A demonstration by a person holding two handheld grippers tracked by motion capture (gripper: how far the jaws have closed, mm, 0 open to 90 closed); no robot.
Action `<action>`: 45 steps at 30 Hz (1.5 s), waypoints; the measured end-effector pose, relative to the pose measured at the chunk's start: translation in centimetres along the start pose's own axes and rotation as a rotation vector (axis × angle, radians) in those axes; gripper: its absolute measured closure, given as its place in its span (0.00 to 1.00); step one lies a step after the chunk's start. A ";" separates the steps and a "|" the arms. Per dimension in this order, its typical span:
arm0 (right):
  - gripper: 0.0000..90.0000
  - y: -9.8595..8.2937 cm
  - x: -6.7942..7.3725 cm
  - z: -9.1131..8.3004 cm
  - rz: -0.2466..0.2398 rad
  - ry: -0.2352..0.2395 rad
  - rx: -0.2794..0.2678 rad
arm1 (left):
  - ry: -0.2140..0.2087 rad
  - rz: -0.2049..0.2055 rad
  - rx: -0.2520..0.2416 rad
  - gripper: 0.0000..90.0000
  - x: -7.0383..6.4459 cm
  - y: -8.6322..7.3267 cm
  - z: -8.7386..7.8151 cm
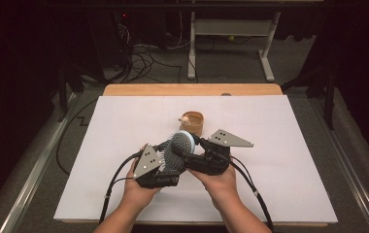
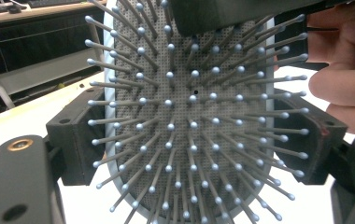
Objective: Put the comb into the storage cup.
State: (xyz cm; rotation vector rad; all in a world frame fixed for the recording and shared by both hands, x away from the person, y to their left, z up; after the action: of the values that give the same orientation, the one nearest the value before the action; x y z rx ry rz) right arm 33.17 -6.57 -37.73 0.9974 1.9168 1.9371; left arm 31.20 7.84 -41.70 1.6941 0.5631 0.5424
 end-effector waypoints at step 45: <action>0.64 0.3 0.8 0.2 0.009 -0.017 0.005 | 0.022 -0.005 -0.003 0.22 0.2 0.3 -0.2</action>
State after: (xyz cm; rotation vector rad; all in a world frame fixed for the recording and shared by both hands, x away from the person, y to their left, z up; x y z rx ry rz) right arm 32.80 -5.93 -37.21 1.0216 1.9129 1.9232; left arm 31.25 8.01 -41.35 1.6856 0.5822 0.5585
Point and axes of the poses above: each handheld gripper's, and its own axes: z roughly forward along the jaws, y roughly out of its top, x roughly to its left, the point moved 4 cm from there along z, roughly forward along the jaws, and after that the axes turned 6 degrees about -x, right-handed, at the moved point
